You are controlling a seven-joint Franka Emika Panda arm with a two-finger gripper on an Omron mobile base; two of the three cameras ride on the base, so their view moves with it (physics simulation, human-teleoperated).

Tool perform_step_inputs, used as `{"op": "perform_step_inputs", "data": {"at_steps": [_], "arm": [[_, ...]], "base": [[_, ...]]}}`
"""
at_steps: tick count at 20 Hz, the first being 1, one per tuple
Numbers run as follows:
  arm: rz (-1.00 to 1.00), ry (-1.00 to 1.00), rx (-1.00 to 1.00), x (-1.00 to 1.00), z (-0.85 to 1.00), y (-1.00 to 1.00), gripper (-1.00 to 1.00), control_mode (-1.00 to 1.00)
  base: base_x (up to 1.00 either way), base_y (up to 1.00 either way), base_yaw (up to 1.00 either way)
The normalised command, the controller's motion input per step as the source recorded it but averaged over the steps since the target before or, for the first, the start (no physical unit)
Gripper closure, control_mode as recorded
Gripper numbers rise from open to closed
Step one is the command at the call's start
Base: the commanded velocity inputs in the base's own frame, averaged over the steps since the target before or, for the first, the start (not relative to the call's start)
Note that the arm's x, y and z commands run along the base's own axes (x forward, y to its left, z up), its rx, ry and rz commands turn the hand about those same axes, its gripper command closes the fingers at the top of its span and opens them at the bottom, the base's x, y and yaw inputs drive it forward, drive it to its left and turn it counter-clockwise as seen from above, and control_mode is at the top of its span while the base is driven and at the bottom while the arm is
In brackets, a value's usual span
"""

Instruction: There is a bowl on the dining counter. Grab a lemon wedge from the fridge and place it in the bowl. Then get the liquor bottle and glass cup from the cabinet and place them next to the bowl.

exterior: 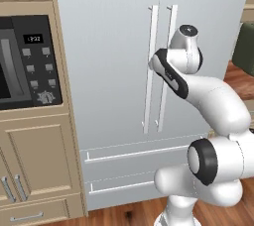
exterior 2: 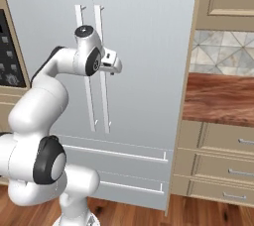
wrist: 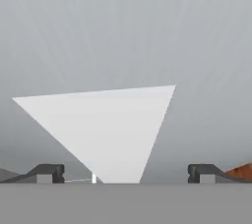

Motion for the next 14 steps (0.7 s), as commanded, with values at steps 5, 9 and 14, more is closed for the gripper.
{"op": "perform_step_inputs", "data": {"at_steps": [5,9,14], "arm": [[-0.01,-0.02,0.0,0.34,-0.06,0.0,-1.0,-1.0],[0.0,-0.02,0.0,0.16,-0.12,0.0,-1.0,-1.0],[0.0,-0.09,0.0,0.09,-0.2,0.0,-1.0,-1.0]], "base": [[0.0,0.0,0.0],[0.0,0.0,0.0],[0.0,0.0,0.0]]}}
